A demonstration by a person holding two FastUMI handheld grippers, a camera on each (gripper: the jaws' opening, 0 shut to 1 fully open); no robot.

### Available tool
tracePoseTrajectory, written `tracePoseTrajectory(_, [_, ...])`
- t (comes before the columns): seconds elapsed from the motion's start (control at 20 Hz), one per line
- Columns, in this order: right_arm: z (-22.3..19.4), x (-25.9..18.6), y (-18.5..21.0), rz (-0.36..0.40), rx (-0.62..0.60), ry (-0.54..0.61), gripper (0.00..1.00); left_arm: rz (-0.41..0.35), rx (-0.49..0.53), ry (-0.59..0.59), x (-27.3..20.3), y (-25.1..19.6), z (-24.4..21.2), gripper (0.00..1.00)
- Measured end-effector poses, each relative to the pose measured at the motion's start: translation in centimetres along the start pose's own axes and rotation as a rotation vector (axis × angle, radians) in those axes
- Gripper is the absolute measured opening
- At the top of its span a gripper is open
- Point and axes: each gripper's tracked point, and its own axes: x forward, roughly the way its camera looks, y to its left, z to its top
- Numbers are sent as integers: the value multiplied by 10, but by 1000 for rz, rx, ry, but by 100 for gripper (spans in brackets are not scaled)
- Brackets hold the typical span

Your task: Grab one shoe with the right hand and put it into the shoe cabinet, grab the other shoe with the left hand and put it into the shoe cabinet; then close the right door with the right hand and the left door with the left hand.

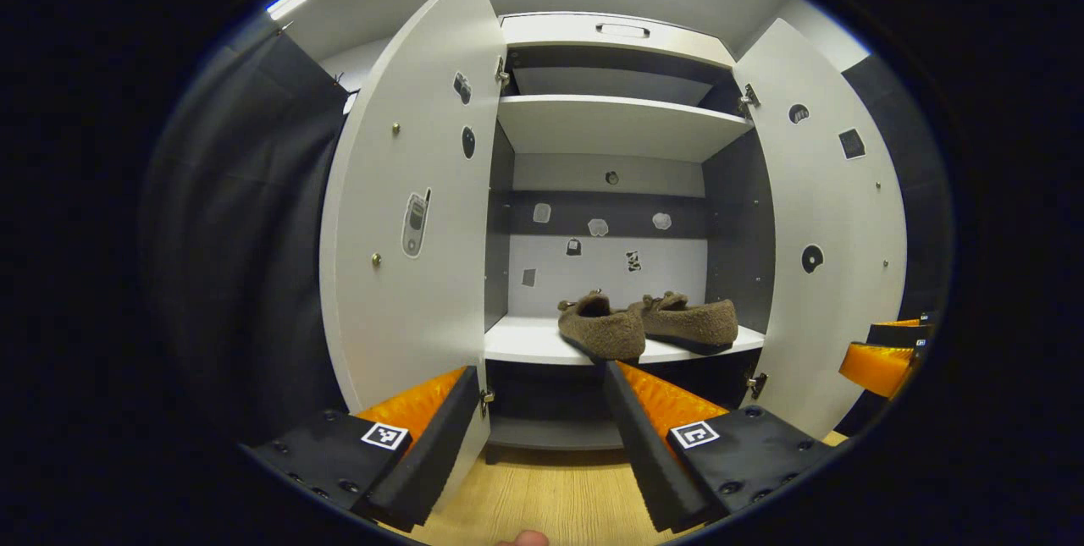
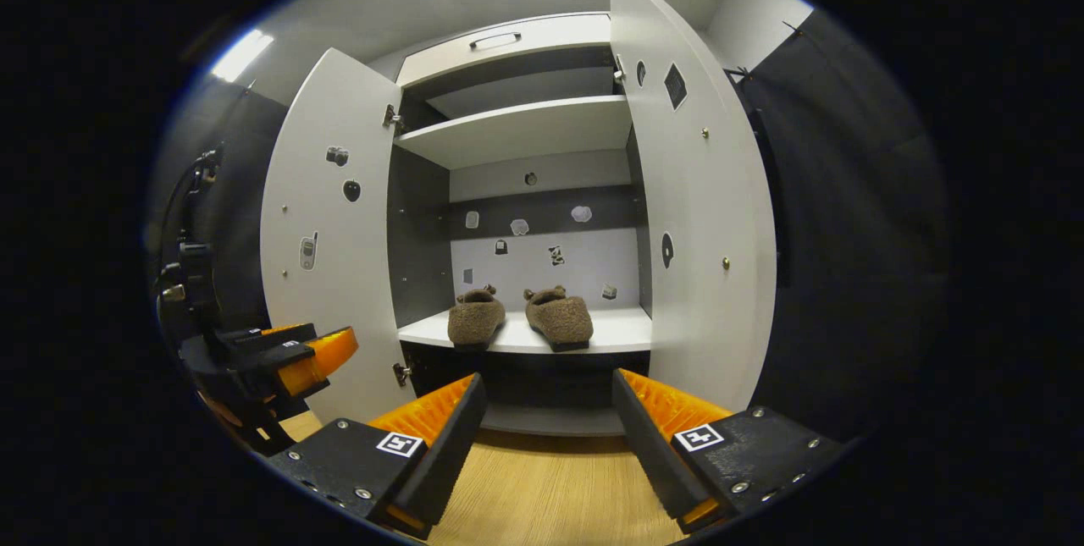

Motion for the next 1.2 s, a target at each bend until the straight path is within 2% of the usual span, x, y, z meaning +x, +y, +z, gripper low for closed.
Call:
tracePoseTrajectory(0.15, [6,-13,-21,-37,-34,-13,92,7,-18,1,-11,-2,-13,96])
tracePoseTrajectory(0.35, [32,-32,-68,-146,-45,-54,93,-11,-34,-15,-22,-8,-15,96])
tracePoseTrajectory(0.65, [97,-48,-158,-339,-109,-154,92,2,-24,-18,-26,-3,-12,97])
tracePoseTrajectory(0.85, [138,-38,-199,-426,-122,-231,92,10,-32,3,-28,2,-18,96])
tracePoseTrajectory(1.05, [164,-26,-222,-461,-175,-261,92,6,-48,24,-29,6,-22,96])
tracePoseTrajectory(1.2, [169,-15,-226,-447,-164,-252,92,24,-40,13,-28,15,-19,97])
